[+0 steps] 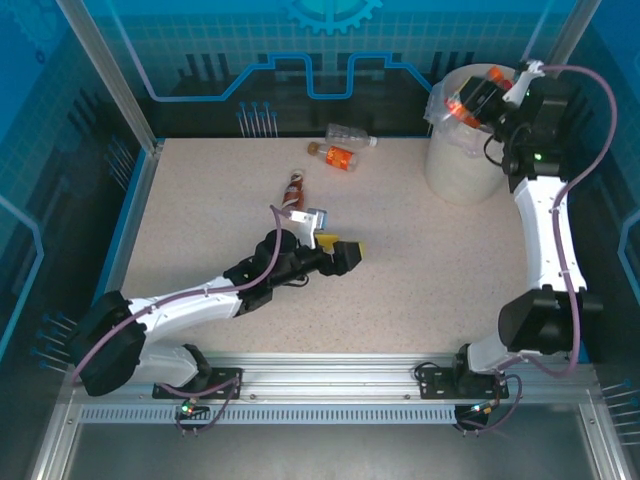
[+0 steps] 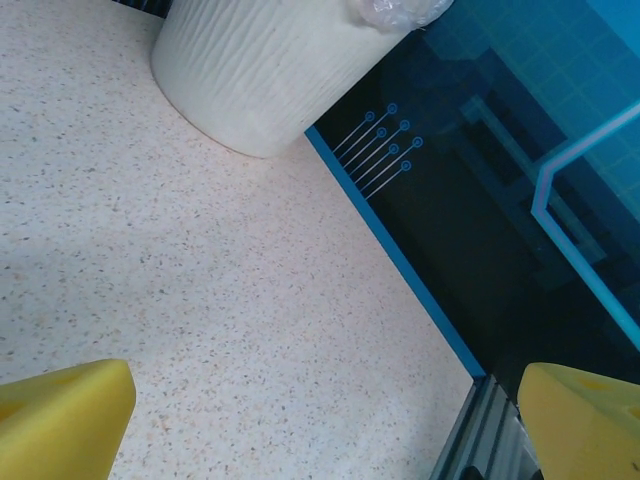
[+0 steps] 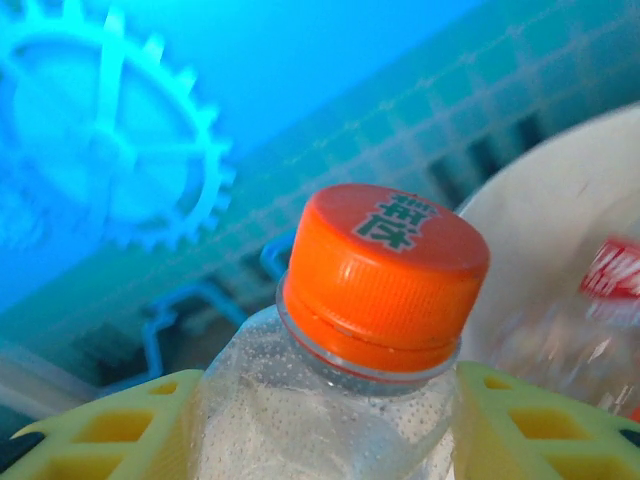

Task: Put the plastic bottles in the bin

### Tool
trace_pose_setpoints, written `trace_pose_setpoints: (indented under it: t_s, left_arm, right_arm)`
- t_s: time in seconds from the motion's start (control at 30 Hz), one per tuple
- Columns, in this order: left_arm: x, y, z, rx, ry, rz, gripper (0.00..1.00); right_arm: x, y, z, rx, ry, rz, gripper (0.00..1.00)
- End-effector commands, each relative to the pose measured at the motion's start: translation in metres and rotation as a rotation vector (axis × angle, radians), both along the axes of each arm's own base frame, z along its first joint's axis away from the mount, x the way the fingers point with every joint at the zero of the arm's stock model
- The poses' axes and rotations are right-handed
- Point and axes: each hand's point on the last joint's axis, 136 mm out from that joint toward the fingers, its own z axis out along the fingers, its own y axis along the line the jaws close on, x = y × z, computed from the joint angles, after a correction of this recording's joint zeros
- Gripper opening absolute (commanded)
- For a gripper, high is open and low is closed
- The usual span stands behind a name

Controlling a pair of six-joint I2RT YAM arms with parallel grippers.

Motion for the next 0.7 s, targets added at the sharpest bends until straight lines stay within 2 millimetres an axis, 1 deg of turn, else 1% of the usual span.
trace_pose_setpoints:
  t_s: [0.0,0.1,0.17,0.23,0.37,0.4,0.43,0.57,0.6,0.67]
  left_arm:
    - [0.002,0.013,0.004,0.024,-0.041,0.040,0.99]
    - [0.003,0.018,0.002,0.040,-0.042,0.055,0.99]
    - [0.003,0.020,-0.001,0.049,-0.041,0.065,0.99]
    - [0.005,0.022,-0.003,0.054,-0.040,0.071,0.99]
    - [0.007,0.023,-0.005,0.057,-0.032,0.076,0.99]
    - [0.007,0.023,-0.006,0.059,-0.029,0.078,0.99]
    - [0.007,0.023,-0.006,0.060,-0.029,0.079,0.99]
    - [0.008,0.028,-0.009,0.073,-0.023,0.096,0.99]
    - [0.008,0.029,-0.010,0.075,-0.022,0.100,0.99]
    - [0.007,0.033,-0.012,0.079,-0.021,0.113,0.99]
  right_arm:
    - [0.022,-0.053,0.021,0.078,-0.073,-0.238,0.37]
    - [0.036,-0.068,0.031,0.122,-0.115,-0.307,0.38]
    - [0.047,-0.076,0.030,0.115,-0.117,-0.376,0.39]
    - [0.061,-0.081,0.021,0.111,-0.088,-0.412,0.40]
    - [0.091,-0.083,0.002,0.059,-0.028,-0.466,0.41]
    - [0.099,-0.082,-0.004,0.033,-0.008,-0.476,0.41]
    - [0.106,-0.077,-0.002,-0.001,-0.015,-0.472,0.42]
    - [0.124,-0.060,0.001,-0.160,-0.007,-0.550,0.48]
    - [0.128,-0.054,-0.003,-0.192,0.008,-0.556,0.50]
    - [0.133,-0.052,-0.013,-0.219,0.043,-0.590,0.55]
